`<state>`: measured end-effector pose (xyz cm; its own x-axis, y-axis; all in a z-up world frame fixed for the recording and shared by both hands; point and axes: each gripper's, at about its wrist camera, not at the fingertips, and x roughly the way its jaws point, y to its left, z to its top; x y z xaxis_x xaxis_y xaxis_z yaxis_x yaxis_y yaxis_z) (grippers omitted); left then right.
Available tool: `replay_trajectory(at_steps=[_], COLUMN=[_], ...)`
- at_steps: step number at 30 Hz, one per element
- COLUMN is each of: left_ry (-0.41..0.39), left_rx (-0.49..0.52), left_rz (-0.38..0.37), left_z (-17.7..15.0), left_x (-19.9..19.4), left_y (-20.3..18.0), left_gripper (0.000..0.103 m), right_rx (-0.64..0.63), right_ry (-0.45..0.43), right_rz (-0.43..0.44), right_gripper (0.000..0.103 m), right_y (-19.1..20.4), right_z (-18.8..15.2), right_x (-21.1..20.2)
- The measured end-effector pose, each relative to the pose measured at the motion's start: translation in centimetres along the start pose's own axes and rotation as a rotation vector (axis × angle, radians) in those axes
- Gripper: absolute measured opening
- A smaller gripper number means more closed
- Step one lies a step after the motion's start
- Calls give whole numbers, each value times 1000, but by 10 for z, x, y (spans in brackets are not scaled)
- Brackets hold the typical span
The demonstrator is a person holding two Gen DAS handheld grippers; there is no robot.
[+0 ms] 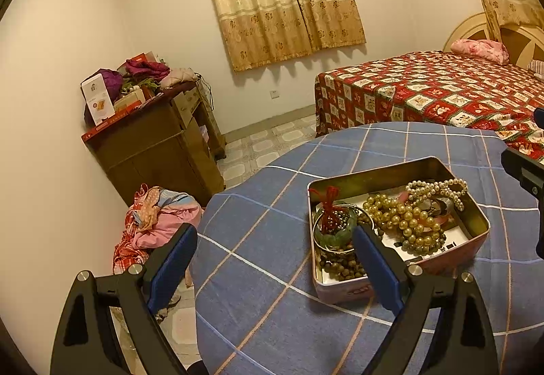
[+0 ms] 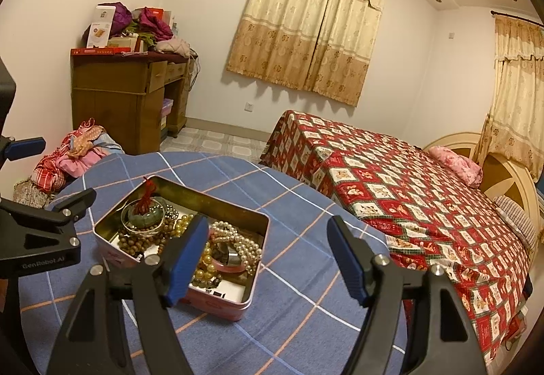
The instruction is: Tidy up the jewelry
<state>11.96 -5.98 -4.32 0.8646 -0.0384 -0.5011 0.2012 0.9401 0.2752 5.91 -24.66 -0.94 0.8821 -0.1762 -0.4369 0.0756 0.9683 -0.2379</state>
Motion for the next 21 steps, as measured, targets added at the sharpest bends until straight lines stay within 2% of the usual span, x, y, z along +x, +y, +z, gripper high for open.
replay_trajectory(at_steps=[12,21], left_ry=[0,32], left_rx=[-1,-19], left_rz=[-7,-7], left_z=[3,2], left_x=[-2,8], left_y=[-8,-4], left_gripper=[93,93], right_rx=[-3,2], right_ry=[-6,-1], right_rz=[-1,-3], right_gripper=[75,75], right_y=[-2,-6], right_z=[0,2], right_x=[-1,1])
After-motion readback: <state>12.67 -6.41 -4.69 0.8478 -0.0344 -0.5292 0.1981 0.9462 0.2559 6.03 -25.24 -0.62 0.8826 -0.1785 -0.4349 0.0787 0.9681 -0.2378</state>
